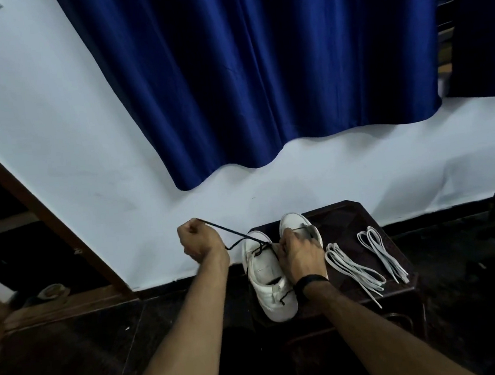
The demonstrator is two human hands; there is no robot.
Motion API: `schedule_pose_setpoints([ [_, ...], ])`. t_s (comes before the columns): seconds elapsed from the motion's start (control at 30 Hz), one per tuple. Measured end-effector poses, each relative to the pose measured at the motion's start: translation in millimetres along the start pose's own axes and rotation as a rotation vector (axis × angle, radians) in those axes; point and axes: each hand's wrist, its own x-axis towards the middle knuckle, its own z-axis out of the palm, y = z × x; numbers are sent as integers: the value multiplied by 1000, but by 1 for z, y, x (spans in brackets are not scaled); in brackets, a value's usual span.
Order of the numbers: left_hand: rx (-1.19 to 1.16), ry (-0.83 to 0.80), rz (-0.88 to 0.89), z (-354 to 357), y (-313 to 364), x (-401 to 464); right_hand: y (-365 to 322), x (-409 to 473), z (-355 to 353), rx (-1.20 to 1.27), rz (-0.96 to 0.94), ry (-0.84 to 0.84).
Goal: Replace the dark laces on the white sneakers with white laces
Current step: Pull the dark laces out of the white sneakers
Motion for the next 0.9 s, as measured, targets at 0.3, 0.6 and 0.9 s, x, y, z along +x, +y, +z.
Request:
schedule_pose_setpoints([
  [0.3,905,-818,682,1,-51,-19,4,2,5,-32,1,-24],
  [0.6,1107,-686,898,-5,-46,-32,6,3,8,-43,-18,-5],
  [0.9,321,-15,131,-14,-6,9,3,0,2,-50,-27,-27],
])
